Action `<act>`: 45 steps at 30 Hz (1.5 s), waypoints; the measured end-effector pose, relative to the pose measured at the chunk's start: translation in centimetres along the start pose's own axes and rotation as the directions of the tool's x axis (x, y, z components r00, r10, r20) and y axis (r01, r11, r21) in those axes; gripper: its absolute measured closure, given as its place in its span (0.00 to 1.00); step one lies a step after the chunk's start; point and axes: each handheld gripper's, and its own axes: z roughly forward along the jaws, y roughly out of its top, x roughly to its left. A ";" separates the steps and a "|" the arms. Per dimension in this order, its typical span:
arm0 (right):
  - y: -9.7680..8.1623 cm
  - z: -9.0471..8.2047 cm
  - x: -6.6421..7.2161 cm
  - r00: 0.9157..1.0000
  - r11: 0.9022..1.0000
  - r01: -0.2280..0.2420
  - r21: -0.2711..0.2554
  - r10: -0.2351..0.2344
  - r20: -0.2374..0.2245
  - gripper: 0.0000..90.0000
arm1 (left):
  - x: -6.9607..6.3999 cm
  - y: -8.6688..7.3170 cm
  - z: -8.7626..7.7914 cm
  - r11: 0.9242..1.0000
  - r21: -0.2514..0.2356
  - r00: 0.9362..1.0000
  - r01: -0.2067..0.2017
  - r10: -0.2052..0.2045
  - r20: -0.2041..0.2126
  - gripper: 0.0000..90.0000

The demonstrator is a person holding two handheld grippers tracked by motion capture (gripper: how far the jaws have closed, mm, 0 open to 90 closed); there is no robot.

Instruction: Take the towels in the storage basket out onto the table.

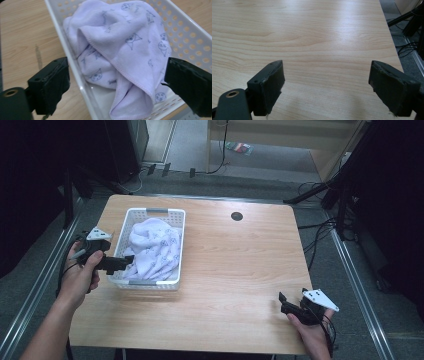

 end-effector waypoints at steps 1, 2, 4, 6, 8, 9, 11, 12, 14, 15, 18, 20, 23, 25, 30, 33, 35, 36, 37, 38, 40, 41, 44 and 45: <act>0.0 0.0 0.0 1.000 1.000 0.000 0.000 0.000 0.000 0.15 | -0.1 0.2 0.2 1.000 -0.001 1.000 -0.003 0.003 0.017 0.00; 0.0 0.0 0.0 1.000 1.000 0.001 0.000 -0.001 -0.001 0.15 | -0.2 0.4 0.5 1.000 0.004 1.000 -0.006 0.006 0.019 0.00; 0.0 0.0 0.0 1.000 1.000 0.001 0.000 -0.001 -0.001 0.15 | -0.3 0.9 1.2 1.000 0.025 1.000 -0.019 0.018 0.009 0.00; 0.0 0.0 0.0 1.000 1.000 0.001 0.000 -0.001 -0.002 0.15 | -0.4 1.3 1.8 0.999 0.039 1.000 -0.025 0.025 0.011 0.00; 0.0 0.0 0.0 1.000 1.000 0.001 0.000 -0.001 -0.001 0.15 | -0.4 1.5 2.2 0.998 0.044 0.999 -0.033 0.033 0.010 0.00; 0.0 0.0 0.0 1.000 1.000 0.002 0.000 -0.002 -0.002 0.15 | -0.5 1.8 2.8 0.998 0.055 0.999 -0.042 0.042 0.007 0.00; 0.0 0.0 0.0 1.000 1.000 0.001 0.000 -0.001 -0.002 0.15 | -0.5 2.1 3.5 0.996 0.069 0.999 -0.049 0.049 0.003 0.00; 0.0 0.0 0.0 1.000 1.000 0.001 0.000 -0.001 -0.002 0.15 | -0.5 2.2 3.8 0.996 0.073 0.999 -0.052 0.052 0.005 0.00; 0.0 0.0 0.0 1.000 1.000 0.001 0.001 -0.001 -0.002 0.15 | -0.6 2.3 4.1 0.995 0.078 0.998 -0.059 0.059 0.005 0.00; 0.0 0.0 0.0 1.000 1.000 0.001 0.001 -0.001 -0.003 0.15 | -0.6 2.5 4.6 0.994 0.085 0.998 -0.066 0.067 -0.006 0.00; 0.0 0.0 0.0 1.000 1.000 0.000 0.001 0.000 -0.003 0.15 | -0.6 2.8 5.1 0.994 0.088 0.998 -0.061 0.061 -0.007 0.00; 0.0 0.0 0.0 1.000 1.000 0.001 0.001 -0.001 -0.002 0.15 | -0.5 3.0 6.0 0.992 0.107 0.998 -0.063 0.065 -0.016 0.00; 0.0 0.0 0.0 1.000 1.000 0.000 0.001 0.000 -0.002 0.15 | -0.6 3.2 6.6 0.990 0.122 0.997 -0.069 0.071 -0.016 0.00; 0.0 0.0 0.0 1.000 1.000 -0.001 0.002 0.001 -0.002 0.15 | -0.6 3.3 6.8 0.990 0.122 0.997 -0.073 0.075 -0.010 0.00; 0.0 0.0 0.1 1.000 1.000 -0.002 0.002 0.002 -0.002 0.15 | -1.0 4.2 7.8 0.986 0.144 0.997 -0.081 0.083 -0.007 0.00; 0.0 0.0 0.0 1.000 1.000 -0.001 0.002 0.001 -0.002 0.15 | -1.2 4.8 8.7 0.981 0.173 0.996 -0.089 0.088 0.014 0.00; 0.0 0.0 0.0 1.000 1.000 -0.001 0.002 0.001 -0.001 0.15 | -1.3 4.9 9.0 0.980 0.179 0.996 -0.090 0.090 0.007 0.00; 0.0 0.0 0.0 1.000 1.000 -0.002 0.002 0.002 -0.001 0.15 | -1.3 5.0 9.4 0.980 0.180 0.996 -0.086 0.088 -0.006 0.00; 0.0 0.0 0.0 1.000 1.000 -0.003 0.003 0.003 -0.001 0.15 | -1.3 5.1 9.6 0.979 0.188 0.997 -0.081 0.083 -0.001 0.00; 0.0 0.0 0.0 1.000 1.000 -0.003 0.003 0.003 -0.001 0.15 | -1.3 5.0 9.9 0.978 0.192 0.997 -0.079 0.082 -0.006 0.00; 0.0 0.0 0.0 1.000 1.000 -0.003 0.003 0.003 0.000 0.15 | -1.4 4.9 10.5 0.972 0.216 0.996 -0.092 0.094 -0.002 0.00; 0.0 0.0 0.0 1.000 1.000 -0.003 0.003 0.003 -0.001 0.15 | -1.5 4.8 10.7 0.972 0.218 0.996 -0.086 0.089 -0.006 0.00; 0.0 0.0 0.0 1.000 1.000 -0.002 0.002 0.002 -0.001 0.15 | -1.3 4.6 11.3 0.971 0.227 0.997 -0.071 0.076 -0.011 0.00; 0.0 0.0 0.0 1.000 1.000 -0.004 0.003 0.004 -0.001 0.15 | -1.2 4.5 11.4 0.971 0.230 0.997 -0.067 0.072 -0.013 0.00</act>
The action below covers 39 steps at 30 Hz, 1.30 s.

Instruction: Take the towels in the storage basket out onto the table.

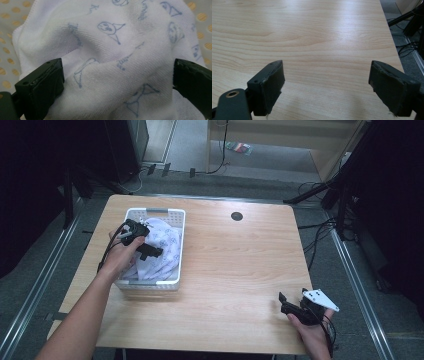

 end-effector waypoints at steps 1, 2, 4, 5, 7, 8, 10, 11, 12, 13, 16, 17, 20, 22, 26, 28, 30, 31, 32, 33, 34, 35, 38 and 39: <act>0.0 0.0 0.0 1.000 1.000 0.002 -0.001 -0.002 0.000 0.15 | 0.0 -0.1 0.2 1.000 0.001 1.000 0.007 -0.007 -0.003 0.00; 0.0 0.0 0.0 1.000 1.000 0.000 0.000 0.000 0.000 0.15 | 0.0 -0.2 0.3 1.000 0.008 1.000 0.009 -0.009 -0.001 0.00; 0.0 0.0 0.0 1.000 1.000 0.002 0.000 -0.002 0.000 0.15 | -0.2 -0.3 0.8 1.000 0.026 1.000 0.003 -0.003 -0.013 0.00; 0.0 0.0 0.0 1.000 1.000 0.002 0.000 -0.002 0.000 0.15 | -0.4 -0.3 0.9 0.999 0.031 0.999 -0.012 0.013 -0.030 0.00; 0.0 0.0 0.0 1.000 1.000 0.002 -0.001 -0.002 -0.001 0.15 | -0.6 -0.3 1.1 0.999 0.038 0.999 -0.013 0.014 -0.035 0.00; 0.0 0.0 0.0 1.000 1.000 0.002 -0.001 -0.002 0.000 0.15 | -0.8 -0.3 1.6 0.998 0.057 0.998 -0.027 0.030 -0.056 0.00; 0.0 0.0 0.0 1.000 1.000 0.002 -0.001 -0.002 -0.001 0.15 | -1.2 -0.4 2.1 0.996 0.083 0.997 -0.037 0.042 -0.060 0.00; 0.0 0.0 0.0 1.000 1.000 0.001 0.001 -0.001 0.000 0.15 | -1.2 -0.4 2.1 0.996 0.083 0.997 -0.037 0.042 -0.060 0.00; 0.0 0.0 0.0 1.000 1.000 0.000 0.000 0.000 0.000 0.15 | -1.4 -0.6 2.7 0.994 0.107 0.997 -0.037 0.044 -0.059 0.00; 0.0 0.0 0.0 1.000 1.000 0.000 0.000 0.000 0.000 0.15 | -1.4 -0.6 2.7 0.994 0.107 0.997 -0.037 0.044 -0.059 0.00; 0.0 0.0 0.1 1.000 1.000 0.001 0.000 -0.001 0.000 0.15 | -1.5 -0.6 3.2 0.991 0.122 0.997 -0.044 0.052 -0.063 0.00; 0.0 0.0 0.1 1.000 1.000 0.001 0.000 -0.001 0.000 0.15 | -1.7 -0.7 3.4 0.991 0.122 0.996 -0.049 0.057 -0.064 0.00; 0.0 0.0 0.0 1.000 1.000 0.001 -0.001 -0.001 -0.001 0.15 | -1.9 -0.8 3.6 0.990 0.124 0.996 -0.060 0.069 -0.064 0.00; 0.0 0.0 0.1 1.000 1.000 0.001 -0.001 -0.001 -0.001 0.15 | -1.9 -0.7 3.6 0.989 0.130 0.996 -0.066 0.073 -0.053 0.00; 0.0 0.0 0.1 1.000 1.000 0.001 0.000 -0.001 -0.001 0.15 | -1.9 -0.6 3.7 0.989 0.139 0.996 -0.059 0.067 -0.052 0.00; 0.0 0.0 0.1 1.000 1.000 0.001 0.001 -0.001 -0.001 0.15 | -1.9 -0.6 3.6 0.988 0.142 0.996 -0.062 0.070 -0.054 0.04; 0.0 0.0 0.1 1.000 1.000 0.002 0.001 -0.002 -0.002 0.15 | -1.8 -0.6 3.4 0.989 0.131 0.996 -0.063 0.071 -0.060 0.13; 0.0 0.0 0.1 1.000 1.000 0.003 0.002 -0.003 -0.001 0.15 | -1.9 -0.7 3.3 0.991 0.124 0.996 -0.059 0.067 -0.058 0.17; 0.0 0.0 0.1 1.000 1.000 0.004 0.002 -0.004 -0.001 0.15 | -1.9 -0.6 3.1 0.990 0.125 0.996 -0.063 0.071 -0.061 0.21; 0.0 0.0 0.1 1.000 1.000 0.005 0.003 -0.005 -0.002 0.15 | -1.9 -0.6 3.1 0.991 0.120 0.995 -0.061 0.069 -0.065 0.28; 0.0 0.1 0.1 1.000 1.000 0.004 0.003 -0.004 -0.001 0.15 | -1.9 -0.6 3.1 0.991 0.120 0.995 -0.061 0.069 -0.065 0.33; 0.0 0.1 0.1 1.000 1.000 0.004 0.004 -0.004 -0.001 0.15 | -1.8 -0.6 2.9 0.991 0.118 0.995 -0.055 0.064 -0.073 0.38; 0.0 0.1 0.1 1.000 1.000 0.005 0.005 -0.005 -0.001 0.15 | -2.0 -0.6 2.7 0.990 0.123 0.993 -0.065 0.076 -0.085 0.50; 0.0 0.1 0.1 1.000 1.000 0.004 0.005 -0.004 -0.001 0.15 | -2.1 -0.6 2.7 0.991 0.119 0.993 -0.064 0.075 -0.088 0.52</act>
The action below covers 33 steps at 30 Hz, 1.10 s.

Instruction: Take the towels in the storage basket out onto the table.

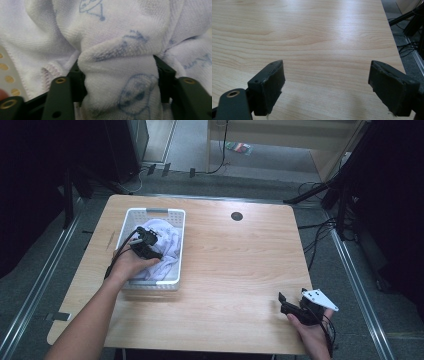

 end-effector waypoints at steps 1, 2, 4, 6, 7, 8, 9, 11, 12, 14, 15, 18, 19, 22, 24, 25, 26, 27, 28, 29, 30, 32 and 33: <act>0.0 0.0 0.0 1.000 1.000 -0.001 0.000 0.001 -0.001 0.15 | 0.0 0.0 -0.1 1.000 0.004 1.000 -0.008 0.008 -0.002 0.55; 0.0 0.0 0.0 1.000 1.000 -0.002 0.000 0.002 -0.001 0.15 | 0.0 0.0 -0.1 1.000 0.004 1.000 -0.010 0.010 -0.002 0.58; 0.0 0.0 0.0 1.000 1.000 -0.003 0.002 0.003 -0.002 0.15 | 0.1 0.1 -0.3 1.000 0.010 1.000 -0.008 0.008 0.008 0.62; 0.0 0.0 0.0 1.000 1.000 -0.003 0.002 0.003 -0.002 0.15 | 0.2 0.1 -0.4 1.000 0.013 1.000 -0.007 0.007 0.014 0.64; 0.0 0.0 0.0 1.000 1.000 -0.005 0.003 0.005 -0.001 0.15 | 0.2 0.1 -0.4 1.000 0.016 1.000 -0.008 0.007 0.018 0.64; 0.0 0.0 0.0 1.000 1.000 -0.005 0.002 0.005 -0.001 0.15 | 0.4 0.3 -0.6 1.000 0.022 0.999 -0.003 0.003 0.035 0.65; 0.0 0.0 -0.1 1.000 1.000 -0.005 0.002 0.005 -0.001 0.15 | 0.5 0.4 -0.8 1.000 0.028 0.999 0.000 -0.001 0.046 0.65; 0.0 0.0 -0.1 1.000 1.000 -0.005 0.003 0.005 0.000 0.15 | 0.7 0.6 -1.4 1.000 0.027 0.998 0.001 -0.003 0.058 0.65; 0.0 0.0 -0.1 1.000 1.000 -0.005 0.003 0.005 0.000 0.15 | 0.7 0.6 -1.4 1.000 0.027 0.998 0.001 -0.003 0.058 0.65; 0.0 0.0 -0.1 1.000 1.000 -0.006 0.001 0.006 0.000 0.15 | 0.9 0.8 -2.2 1.000 0.008 0.999 -0.001 0.001 0.053 0.65; 0.0 0.0 -0.1 1.000 1.000 -0.006 0.002 0.006 0.000 0.15 | 1.0 0.8 -2.6 1.000 -0.001 0.999 0.007 -0.007 0.050 0.65; 0.0 0.0 -0.1 1.000 1.000 -0.005 0.003 0.005 0.000 0.15 | 1.3 1.1 -3.6 1.000 -0.021 0.999 0.004 -0.003 0.053 0.65; 0.0 0.0 -0.1 1.000 1.000 -0.005 0.002 0.005 0.000 0.15 | 1.3 1.2 -4.1 1.000 -0.031 0.999 0.005 -0.003 0.049 0.65; 0.0 0.0 -0.1 1.000 1.000 -0.009 0.001 0.009 0.002 0.15 | 1.4 1.5 -5.2 0.999 -0.048 0.999 -0.002 0.005 0.048 0.65; 0.0 0.0 -0.1 1.000 1.000 -0.007 0.002 0.007 0.003 0.15 | 1.4 1.6 -5.5 0.998 -0.055 0.999 -0.005 0.008 0.044 0.65; 0.0 0.0 -0.1 1.000 1.000 -0.006 0.002 0.006 0.001 0.15 | 1.5 1.8 -6.3 0.998 -0.060 0.999 -0.012 0.014 0.042 0.65; 0.0 0.0 -0.1 1.000 1.000 -0.006 0.002 0.006 0.003 0.15 | 1.5 1.9 -6.6 0.998 -0.061 0.999 -0.014 0.016 0.041 0.65; 0.0 0.0 -0.1 1.000 1.000 -0.009 0.002 0.009 0.003 0.15 | 1.6 2.0 -7.0 0.998 -0.064 0.999 -0.011 0.014 0.041 0.65; 0.0 0.0 -0.1 1.000 1.000 -0.009 0.002 0.009 0.003 0.15 | 1.6 2.0 -7.0 0.998 -0.064 0.999 -0.011 0.014 0.041 0.65; 0.0 0.0 -0.1 1.000 1.000 -0.007 0.003 0.007 0.002 0.15 | 1.7 2.2 -7.6 0.997 -0.072 0.999 -0.015 0.018 0.034 0.65; 0.0 0.0 -0.1 1.000 1.000 -0.007 0.003 0.007 0.002 0.15 | 1.7 2.3 -7.9 0.997 -0.080 0.999 -0.018 0.020 0.028 0.65; 0.0 0.0 -0.1 1.000 1.000 -0.008 0.002 0.008 0.001 0.15 | 1.8 2.7 -9.2 0.995 -0.101 0.999 -0.027 0.029 0.017 0.65; 0.0 0.0 -0.1 1.000 1.000 -0.010 0.002 0.010 0.001 0.15 | 1.8 2.8 -9.6 0.994 -0.108 0.999 -0.023 0.025 0.020 0.65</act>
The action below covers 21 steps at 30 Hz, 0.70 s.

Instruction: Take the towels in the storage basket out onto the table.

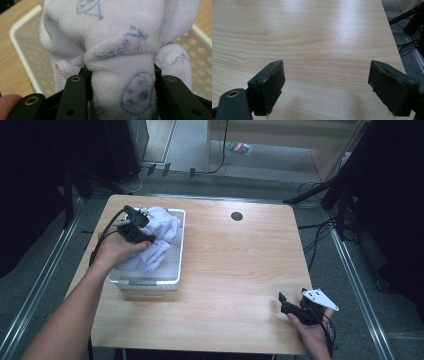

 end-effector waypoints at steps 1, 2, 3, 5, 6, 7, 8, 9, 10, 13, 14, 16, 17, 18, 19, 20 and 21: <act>0.0 0.0 0.0 1.000 1.000 0.000 0.000 0.000 0.000 0.15 | 0.0 0.0 0.0 1.000 0.000 1.000 0.000 0.000 0.000 0.65; 0.0 0.0 0.0 1.000 1.000 0.000 -0.001 0.000 0.001 0.15 | 0.0 0.3 -0.8 1.000 -0.012 1.000 -0.009 0.009 0.001 0.65; 0.0 0.0 0.0 1.000 1.000 0.000 -0.001 0.000 0.001 0.15 | 0.0 0.3 -0.8 1.000 -0.012 1.000 -0.009 0.009 0.001 0.65; 0.0 0.0 0.0 1.000 1.000 0.001 -0.001 -0.001 0.002 0.15 | -0.1 0.7 -1.4 1.000 -0.021 1.000 -0.014 0.014 0.000 0.65; 0.0 0.0 0.0 1.000 1.000 0.002 -0.002 -0.002 0.001 0.15 | 0.0 1.0 -2.0 0.999 -0.027 1.000 -0.026 0.027 0.008 0.65; 0.0 0.0 0.0 1.000 1.000 0.002 -0.002 -0.002 0.001 0.15 | -0.1 1.1 -2.2 0.999 -0.032 1.000 -0.022 0.022 0.013 0.65; 0.0 0.0 0.0 1.000 1.000 0.005 -0.002 -0.005 0.001 0.15 | -0.2 1.2 -2.4 0.999 -0.038 1.000 -0.015 0.015 0.020 0.65; 0.0 0.0 0.0 1.000 1.000 0.005 -0.002 -0.005 0.001 0.15 | -0.2 1.2 -2.4 0.999 -0.038 1.000 -0.015 0.015 0.020 0.65; 0.0 0.0 0.0 1.000 1.000 0.004 -0.001 -0.004 0.000 0.15 | -0.2 1.4 -2.8 0.999 -0.035 0.999 -0.032 0.032 0.016 0.65; 0.0 0.0 0.0 1.000 1.000 0.002 0.000 -0.002 -0.001 0.15 | -0.2 1.8 -3.3 0.999 -0.037 0.999 -0.040 0.041 0.026 0.65; 0.0 0.0 0.0 1.000 1.000 0.002 0.000 -0.002 -0.001 0.15 | -0.2 1.9 -3.4 0.998 -0.042 0.999 -0.041 0.042 0.024 0.65; 0.0 0.0 0.0 1.000 1.000 0.003 0.001 -0.003 -0.001 0.15 | -0.3 2.2 -3.7 0.998 -0.049 0.999 -0.038 0.039 0.030 0.64; 0.0 0.0 0.0 1.000 1.000 0.003 0.001 -0.003 -0.001 0.15 | -0.3 2.2 -3.7 0.998 -0.049 0.999 -0.038 0.039 0.030 0.64; 0.0 0.0 0.0 1.000 1.000 0.003 0.001 -0.003 -0.001 0.15 | -0.4 2.3 -3.8 0.998 -0.055 0.999 -0.036 0.037 0.026 0.64; 0.0 0.0 0.0 1.000 1.000 0.003 0.001 -0.003 -0.001 0.15 | -0.4 2.4 -3.9 0.998 -0.054 0.999 -0.043 0.045 0.028 0.64; 0.0 0.0 0.0 1.000 1.000 0.002 0.001 -0.002 -0.001 0.15 | -0.5 2.6 -4.0 0.998 -0.057 0.999 -0.041 0.043 0.032 0.64; 0.0 0.0 0.0 1.000 1.000 0.004 0.001 -0.004 -0.002 0.15 | -0.5 2.6 -4.0 0.998 -0.057 0.999 -0.041 0.043 0.032 0.64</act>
